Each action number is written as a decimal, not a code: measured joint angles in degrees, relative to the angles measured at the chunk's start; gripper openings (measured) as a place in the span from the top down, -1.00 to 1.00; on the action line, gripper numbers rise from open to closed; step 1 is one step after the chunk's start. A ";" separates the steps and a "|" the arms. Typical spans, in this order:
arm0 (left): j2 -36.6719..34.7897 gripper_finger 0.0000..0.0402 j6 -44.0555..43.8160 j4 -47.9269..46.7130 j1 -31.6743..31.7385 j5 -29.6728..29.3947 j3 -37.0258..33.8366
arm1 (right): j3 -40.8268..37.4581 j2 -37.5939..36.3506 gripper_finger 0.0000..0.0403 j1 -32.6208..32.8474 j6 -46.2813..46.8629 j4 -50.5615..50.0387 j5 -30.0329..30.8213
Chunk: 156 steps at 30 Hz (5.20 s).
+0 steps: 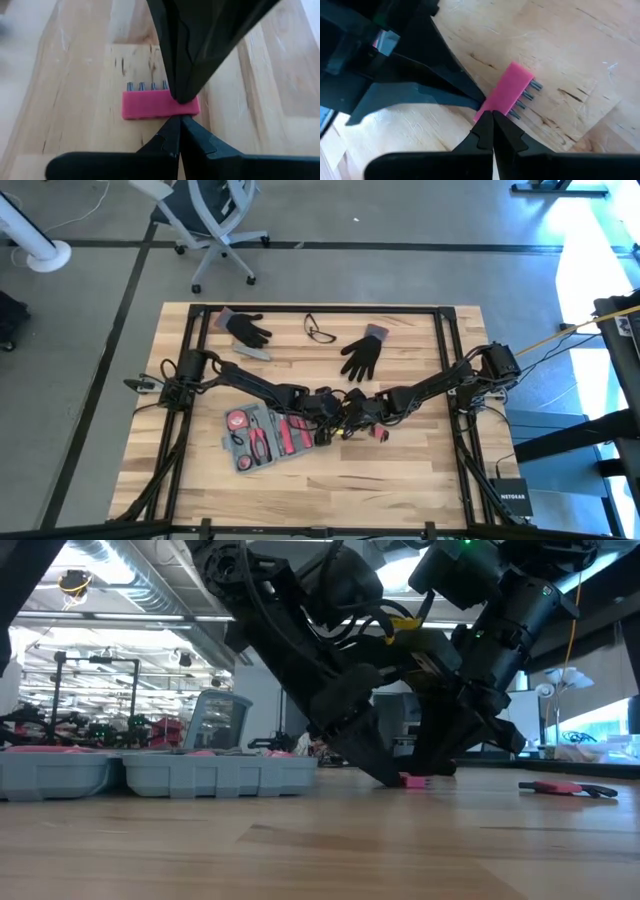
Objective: Prefit tool cases
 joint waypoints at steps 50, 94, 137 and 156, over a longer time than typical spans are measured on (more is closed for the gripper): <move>-46.61 1.00 -21.85 -24.93 -0.30 -13.29 -19.91 | 16.38 3.22 -0.83 -4.55 -53.00 -19.74 -3.44; -46.78 1.00 -15.96 -25.05 0.20 -7.35 -19.87 | 18.80 8.72 -0.74 -6.40 -52.53 -27.41 -9.22; -46.78 1.00 -17.55 -28.02 0.09 -6.34 -19.85 | 19.17 11.28 -0.74 -6.75 -48.59 -26.99 -7.11; -46.78 1.00 -17.34 -27.98 0.09 -6.37 -19.85 | 22.77 11.76 -0.74 -6.78 -49.40 -31.91 -8.91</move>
